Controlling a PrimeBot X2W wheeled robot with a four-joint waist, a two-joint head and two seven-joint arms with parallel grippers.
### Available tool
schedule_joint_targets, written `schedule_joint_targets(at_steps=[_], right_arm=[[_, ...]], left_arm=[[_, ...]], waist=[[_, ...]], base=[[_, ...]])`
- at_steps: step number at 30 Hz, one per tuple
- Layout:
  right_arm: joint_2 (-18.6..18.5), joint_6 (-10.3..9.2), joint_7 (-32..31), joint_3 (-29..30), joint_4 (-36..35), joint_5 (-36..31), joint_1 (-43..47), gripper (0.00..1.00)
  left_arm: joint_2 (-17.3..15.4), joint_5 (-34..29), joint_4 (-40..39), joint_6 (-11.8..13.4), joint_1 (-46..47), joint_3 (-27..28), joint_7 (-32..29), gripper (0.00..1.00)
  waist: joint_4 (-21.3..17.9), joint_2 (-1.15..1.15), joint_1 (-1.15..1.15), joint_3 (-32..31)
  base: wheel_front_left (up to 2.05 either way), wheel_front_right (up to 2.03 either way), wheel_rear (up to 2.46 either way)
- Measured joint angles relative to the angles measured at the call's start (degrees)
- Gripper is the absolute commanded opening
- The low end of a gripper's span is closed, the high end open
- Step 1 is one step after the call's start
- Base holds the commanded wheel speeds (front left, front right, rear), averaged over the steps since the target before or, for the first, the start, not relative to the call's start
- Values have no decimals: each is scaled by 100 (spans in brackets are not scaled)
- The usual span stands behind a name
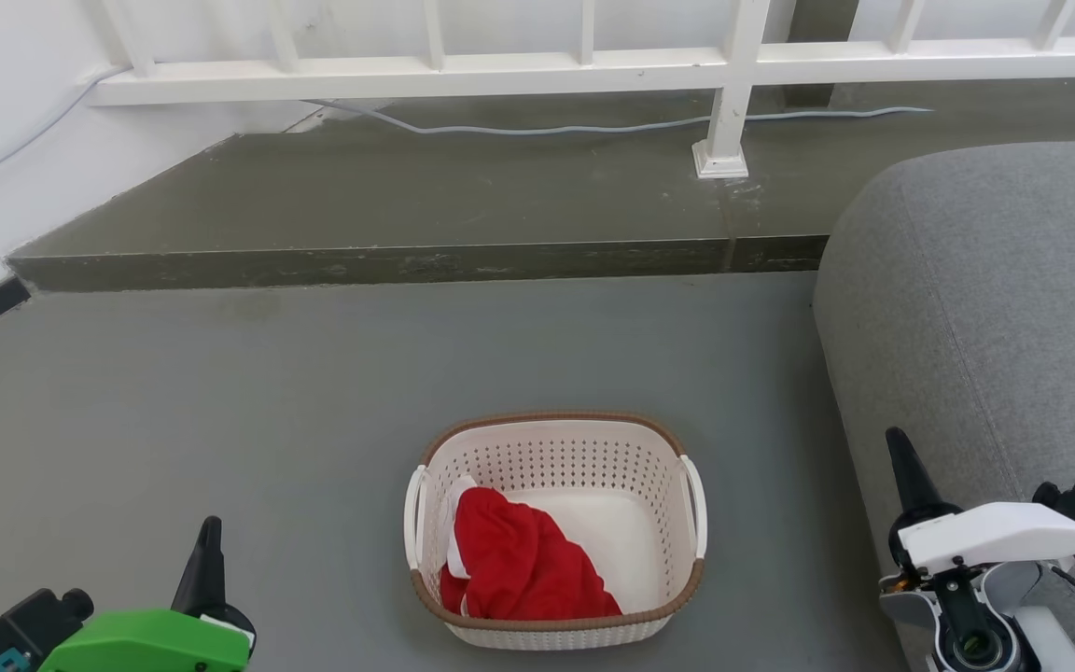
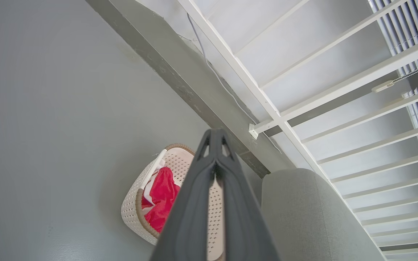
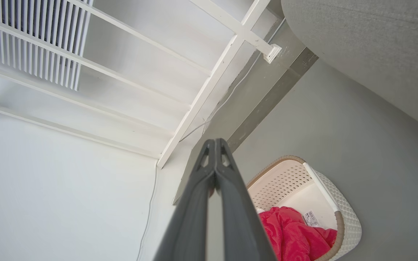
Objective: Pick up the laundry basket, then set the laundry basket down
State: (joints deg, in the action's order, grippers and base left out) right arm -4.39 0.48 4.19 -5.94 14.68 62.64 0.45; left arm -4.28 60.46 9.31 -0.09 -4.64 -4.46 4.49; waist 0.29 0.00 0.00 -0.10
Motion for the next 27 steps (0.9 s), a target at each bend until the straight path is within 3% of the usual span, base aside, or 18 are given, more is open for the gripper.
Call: schedule_joint_targets(at_steps=[27], right_arm=[[2, 372, -478, 616, 46, 1946, -180, 0]], left_arm=[[-21, 2137, 333, -400, 394, 270, -448, 0]], waist=[[-19, 0, 0, 18]], base=[[0, 0, 0]])
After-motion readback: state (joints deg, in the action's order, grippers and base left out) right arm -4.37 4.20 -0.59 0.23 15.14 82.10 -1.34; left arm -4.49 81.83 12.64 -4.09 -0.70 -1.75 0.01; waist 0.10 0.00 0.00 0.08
